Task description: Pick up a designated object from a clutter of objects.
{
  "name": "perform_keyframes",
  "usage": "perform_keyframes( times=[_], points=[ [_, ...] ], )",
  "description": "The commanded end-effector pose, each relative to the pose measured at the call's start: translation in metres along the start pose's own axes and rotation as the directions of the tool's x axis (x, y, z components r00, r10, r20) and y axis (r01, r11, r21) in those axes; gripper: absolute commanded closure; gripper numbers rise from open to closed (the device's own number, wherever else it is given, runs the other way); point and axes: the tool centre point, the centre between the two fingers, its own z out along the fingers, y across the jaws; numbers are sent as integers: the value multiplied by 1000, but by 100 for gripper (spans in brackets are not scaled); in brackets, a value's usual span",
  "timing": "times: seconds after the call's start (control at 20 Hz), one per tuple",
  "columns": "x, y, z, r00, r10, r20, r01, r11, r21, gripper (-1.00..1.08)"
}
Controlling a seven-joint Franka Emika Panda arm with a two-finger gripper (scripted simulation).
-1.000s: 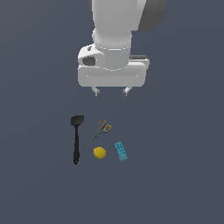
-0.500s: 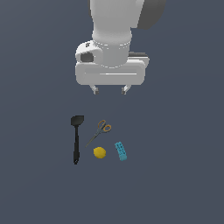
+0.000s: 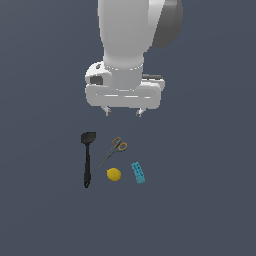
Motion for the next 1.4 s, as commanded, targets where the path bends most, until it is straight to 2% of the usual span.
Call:
perform_keyframes(
  times=[0.0, 0.25, 0.45, 0.75, 1.05, 1.35],
  points=[
    [3, 4, 17, 999, 46, 3, -46, 999, 7, -92],
    [7, 14, 62, 984, 176, 11, -176, 984, 21, -92],
    [7, 26, 108, 951, 308, 21, -309, 951, 29, -92],
    [-3, 47, 176, 866, 500, 33, -500, 865, 25, -92],
    [-16, 64, 224, 776, 629, 35, -630, 777, 12, -92],
    [-26, 75, 251, 717, 697, 33, -697, 717, 2, -92]
  ],
)
